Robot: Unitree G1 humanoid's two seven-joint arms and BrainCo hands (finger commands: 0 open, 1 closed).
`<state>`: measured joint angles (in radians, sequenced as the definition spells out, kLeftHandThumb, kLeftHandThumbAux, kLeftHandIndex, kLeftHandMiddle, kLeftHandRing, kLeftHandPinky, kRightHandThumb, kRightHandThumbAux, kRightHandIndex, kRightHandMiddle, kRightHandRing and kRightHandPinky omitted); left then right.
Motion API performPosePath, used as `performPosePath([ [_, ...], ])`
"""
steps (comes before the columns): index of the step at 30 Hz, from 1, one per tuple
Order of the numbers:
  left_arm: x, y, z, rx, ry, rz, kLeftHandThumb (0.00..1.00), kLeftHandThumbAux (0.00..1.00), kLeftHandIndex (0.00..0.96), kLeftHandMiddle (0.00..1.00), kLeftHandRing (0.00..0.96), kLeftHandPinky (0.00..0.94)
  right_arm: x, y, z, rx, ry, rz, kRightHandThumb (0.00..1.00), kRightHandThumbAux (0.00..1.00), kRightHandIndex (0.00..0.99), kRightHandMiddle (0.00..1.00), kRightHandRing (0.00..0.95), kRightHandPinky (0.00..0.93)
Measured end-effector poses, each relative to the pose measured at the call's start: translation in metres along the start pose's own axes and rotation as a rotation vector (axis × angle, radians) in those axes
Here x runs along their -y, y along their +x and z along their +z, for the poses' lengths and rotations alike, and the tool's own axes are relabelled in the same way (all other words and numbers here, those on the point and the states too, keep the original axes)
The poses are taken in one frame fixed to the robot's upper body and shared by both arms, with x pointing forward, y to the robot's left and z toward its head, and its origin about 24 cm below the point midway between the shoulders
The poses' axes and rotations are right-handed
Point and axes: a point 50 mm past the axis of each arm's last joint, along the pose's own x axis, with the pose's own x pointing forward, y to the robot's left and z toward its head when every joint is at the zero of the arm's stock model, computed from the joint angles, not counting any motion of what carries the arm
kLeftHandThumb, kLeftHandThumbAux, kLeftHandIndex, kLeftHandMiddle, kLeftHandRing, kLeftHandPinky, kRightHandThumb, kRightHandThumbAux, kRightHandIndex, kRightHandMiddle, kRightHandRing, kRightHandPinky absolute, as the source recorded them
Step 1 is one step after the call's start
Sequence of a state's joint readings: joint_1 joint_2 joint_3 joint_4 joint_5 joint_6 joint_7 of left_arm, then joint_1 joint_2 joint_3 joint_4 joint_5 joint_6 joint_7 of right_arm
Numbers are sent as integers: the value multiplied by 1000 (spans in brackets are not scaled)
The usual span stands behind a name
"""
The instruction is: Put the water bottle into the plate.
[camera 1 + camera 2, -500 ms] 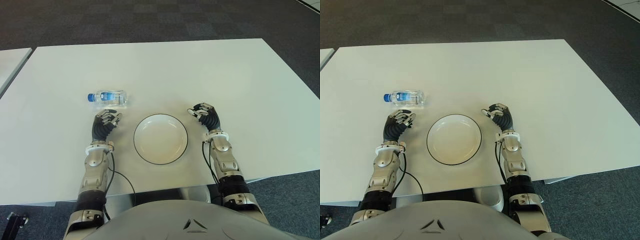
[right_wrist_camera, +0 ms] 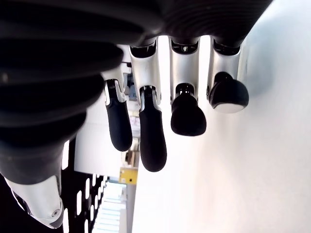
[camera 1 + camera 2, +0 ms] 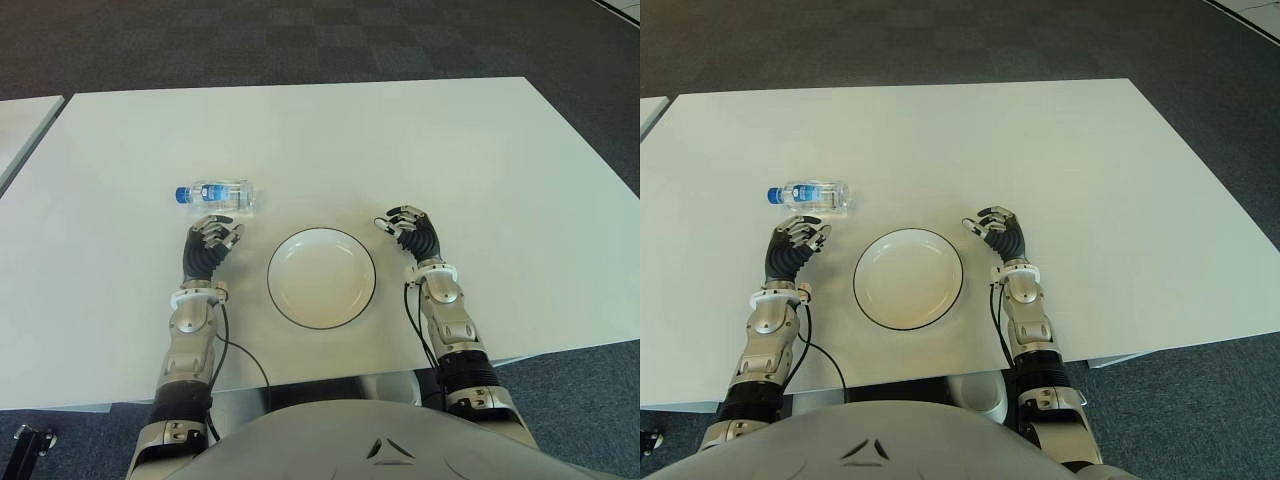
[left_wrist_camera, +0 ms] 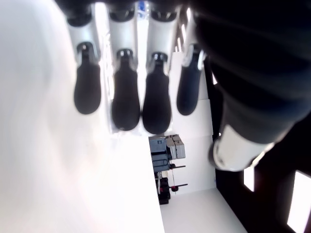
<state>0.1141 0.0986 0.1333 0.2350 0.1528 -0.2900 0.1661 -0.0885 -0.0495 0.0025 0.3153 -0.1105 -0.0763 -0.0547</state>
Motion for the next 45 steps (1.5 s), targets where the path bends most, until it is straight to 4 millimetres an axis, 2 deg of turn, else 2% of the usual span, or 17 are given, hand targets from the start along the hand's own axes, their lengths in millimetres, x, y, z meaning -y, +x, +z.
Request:
performPosePath([
  [4,-1,1,13,93,168,50,708,715,433,693,663,615,1,0,0,0,-1,2,845,686,416,601,868,862],
  [12,-4,2,16,206,469,146,708,718,432,694,670,655,0,0,-1,-5,1,9,846,685,423,608,867,863],
  [19,-9,12,19,265,655,225,710,717,432,690,681,674,-1,0,-2,-11,3,7,847,684,427,610,864,864],
  [23,-16,25,28,297,758,277,708,717,429,668,671,664,-1,0,-2,-10,4,8,847,684,425,609,864,861],
  [27,-20,34,39,336,814,338,706,717,423,550,563,562,-2,0,-2,-9,6,10,846,685,424,609,864,860],
  [28,-20,35,40,341,820,347,702,718,416,435,437,458,-2,0,-2,-9,7,11,846,685,423,610,864,861],
  [29,-20,36,40,344,825,350,701,719,414,394,392,420,-2,0,-2,-8,8,11,846,685,423,610,864,861],
  [31,-17,37,40,345,836,348,601,713,244,250,259,292,-2,0,-1,-4,9,11,846,682,439,538,867,863],
  [32,-16,38,39,344,841,343,592,690,189,199,213,253,-2,0,-1,-3,10,11,846,683,433,564,867,863],
  [33,-15,40,36,339,848,342,589,681,169,180,197,239,-2,0,-1,-2,10,10,846,684,431,573,867,863],
  [35,-14,46,31,335,864,337,598,619,94,94,112,148,-2,0,-1,-2,10,9,846,682,442,523,869,864],
  [37,-16,53,27,327,889,337,606,569,48,48,57,75,-2,0,-1,-1,9,8,846,681,446,506,869,866],
  [38,-17,57,25,326,902,338,613,536,30,30,36,48,-2,0,-1,-1,9,9,846,683,437,543,870,866],
  [45,-29,80,21,325,1023,356,627,338,2,2,2,3,-2,0,-2,-4,9,1,845,686,421,601,869,865],
])
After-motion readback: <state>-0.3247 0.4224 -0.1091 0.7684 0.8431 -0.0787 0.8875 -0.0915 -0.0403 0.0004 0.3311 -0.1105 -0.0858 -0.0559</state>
